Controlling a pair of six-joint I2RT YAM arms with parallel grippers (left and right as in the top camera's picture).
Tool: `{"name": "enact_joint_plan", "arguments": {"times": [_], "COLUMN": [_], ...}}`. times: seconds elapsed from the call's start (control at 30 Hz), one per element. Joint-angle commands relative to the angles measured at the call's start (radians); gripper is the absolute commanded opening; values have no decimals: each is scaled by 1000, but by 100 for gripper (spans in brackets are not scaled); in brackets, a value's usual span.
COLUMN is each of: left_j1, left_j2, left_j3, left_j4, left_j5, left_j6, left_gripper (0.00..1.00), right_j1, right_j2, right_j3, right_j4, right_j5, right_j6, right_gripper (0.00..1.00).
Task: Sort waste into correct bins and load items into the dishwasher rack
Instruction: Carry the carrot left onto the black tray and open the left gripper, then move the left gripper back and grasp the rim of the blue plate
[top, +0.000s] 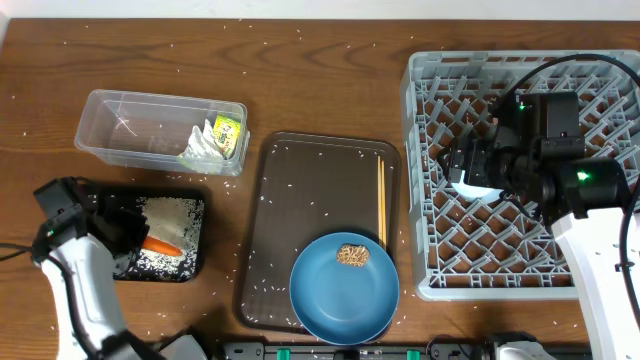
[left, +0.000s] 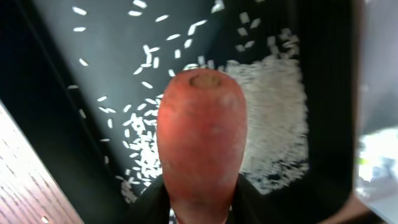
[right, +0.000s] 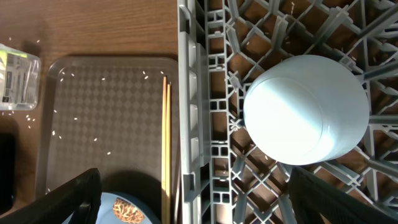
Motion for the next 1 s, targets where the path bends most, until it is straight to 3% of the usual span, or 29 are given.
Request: {"name": "enact_joint_plan", "arguments": {"times": [0.0, 0.17, 0.27, 0.4, 0.53, 0.67, 0.87, 0.97], "left_j1": [15, 15, 9, -63, -264, -547, -893, -1011], "left_j2": [26, -22, -78, -145, -189, -195, -139, -79], "left_j3": [17, 27, 51, 90, 127, 127, 108, 107], "left_j4": [-5, -23, -55, -98, -177, -220, -226, -229], "left_j5": [1, 82, 158, 299, 336, 323, 154, 151], "left_j6": [22, 63, 113, 270, 421, 538, 542, 541], "left_gripper": [33, 58, 60, 60, 60, 60, 69, 69], "right_j1": [-5, -5, -5, -5, -5, -5, -74, -154], "right_j2": [-13, -13, -13, -13, -13, -13, -13, -13], "right_j3": [-3, -3, -3, -3, -3, -3, -3, -3], "right_j4": [-2, 1, 4, 6, 20, 20, 5, 16], "right_j5": [-5, -5, -5, -5, -5, -3, 212, 133], "right_j6": [10, 10, 10, 10, 10, 19, 266, 306], "right_gripper": [89, 91, 93, 94, 94, 93, 97, 96]}}
